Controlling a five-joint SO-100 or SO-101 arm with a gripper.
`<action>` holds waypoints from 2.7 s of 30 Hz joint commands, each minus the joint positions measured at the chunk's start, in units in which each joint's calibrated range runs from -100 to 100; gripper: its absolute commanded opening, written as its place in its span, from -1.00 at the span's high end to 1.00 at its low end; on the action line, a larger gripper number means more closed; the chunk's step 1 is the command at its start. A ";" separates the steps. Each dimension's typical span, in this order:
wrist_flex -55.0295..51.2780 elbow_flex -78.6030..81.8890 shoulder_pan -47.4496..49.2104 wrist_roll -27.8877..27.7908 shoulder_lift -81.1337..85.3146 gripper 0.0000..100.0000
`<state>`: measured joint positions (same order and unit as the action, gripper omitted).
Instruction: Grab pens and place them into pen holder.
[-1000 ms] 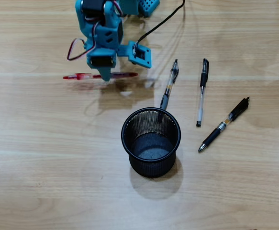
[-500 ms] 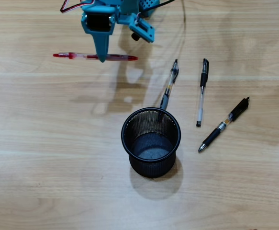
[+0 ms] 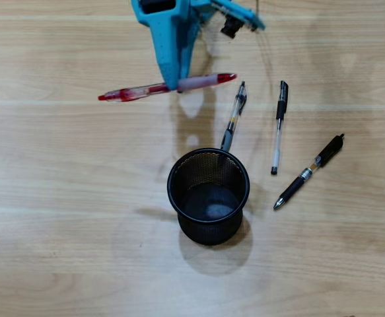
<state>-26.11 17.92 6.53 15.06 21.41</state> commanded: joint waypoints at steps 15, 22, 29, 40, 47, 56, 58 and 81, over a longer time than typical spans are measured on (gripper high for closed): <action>31.44 -2.54 3.21 23.58 -8.29 0.96; 38.46 -2.45 4.95 29.55 -15.68 0.96; 38.46 2.17 6.69 35.67 -19.41 0.96; 38.46 8.77 6.05 36.77 -19.50 0.95; 38.46 8.68 6.14 36.83 -19.67 0.86; 38.46 8.68 6.32 36.30 -19.16 0.77; 38.46 8.50 6.23 36.25 -18.99 0.77; -0.45 9.50 10.89 26.56 0.37 0.95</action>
<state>-16.79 31.23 15.96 41.74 16.91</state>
